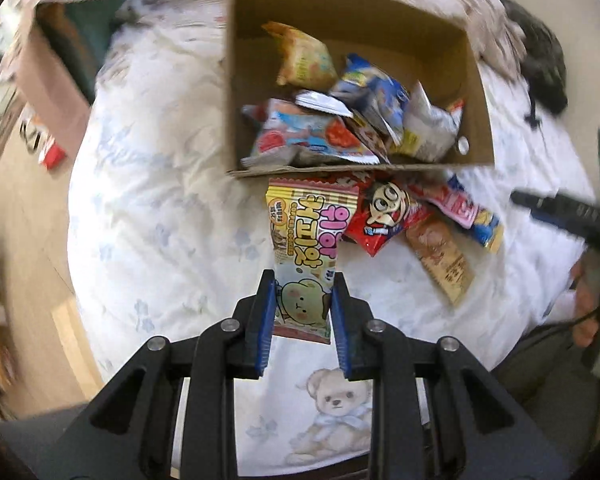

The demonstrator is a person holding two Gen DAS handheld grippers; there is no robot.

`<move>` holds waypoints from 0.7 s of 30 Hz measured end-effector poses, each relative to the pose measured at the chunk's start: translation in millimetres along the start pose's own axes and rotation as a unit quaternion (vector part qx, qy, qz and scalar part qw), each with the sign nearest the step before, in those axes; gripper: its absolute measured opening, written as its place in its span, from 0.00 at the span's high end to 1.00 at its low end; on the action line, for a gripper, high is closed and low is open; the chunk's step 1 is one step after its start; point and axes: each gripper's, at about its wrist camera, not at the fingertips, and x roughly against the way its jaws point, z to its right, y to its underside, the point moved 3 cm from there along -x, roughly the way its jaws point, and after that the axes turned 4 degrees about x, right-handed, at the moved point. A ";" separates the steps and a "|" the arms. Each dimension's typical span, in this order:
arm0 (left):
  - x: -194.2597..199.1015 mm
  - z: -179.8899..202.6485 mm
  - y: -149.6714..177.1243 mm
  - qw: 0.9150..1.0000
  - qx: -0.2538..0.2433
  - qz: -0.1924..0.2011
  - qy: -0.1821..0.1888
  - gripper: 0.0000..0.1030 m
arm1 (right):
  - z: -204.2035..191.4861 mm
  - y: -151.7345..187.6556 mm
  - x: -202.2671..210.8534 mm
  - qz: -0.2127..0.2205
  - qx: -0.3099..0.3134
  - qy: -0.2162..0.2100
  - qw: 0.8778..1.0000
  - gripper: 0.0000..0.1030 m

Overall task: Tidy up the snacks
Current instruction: 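Grasp the pink-yellow candy pack with the left gripper while the right grasps the blue tiger bag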

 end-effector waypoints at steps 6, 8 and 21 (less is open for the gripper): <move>2.9 -5.1 3.4 1.000 0.009 0.000 0.012 0.78 | -26.3 10.4 -38.9 -0.062 0.079 0.040 0.994 0.13; 2.9 -2.2 3.9 1.000 0.004 -0.001 0.014 0.78 | -35.3 11.7 -49.3 -0.069 0.116 0.075 0.988 0.14; 11.4 -1.4 2.9 1.000 0.002 0.013 0.018 0.78 | -53.3 28.8 -75.5 -0.108 0.198 0.114 0.968 0.49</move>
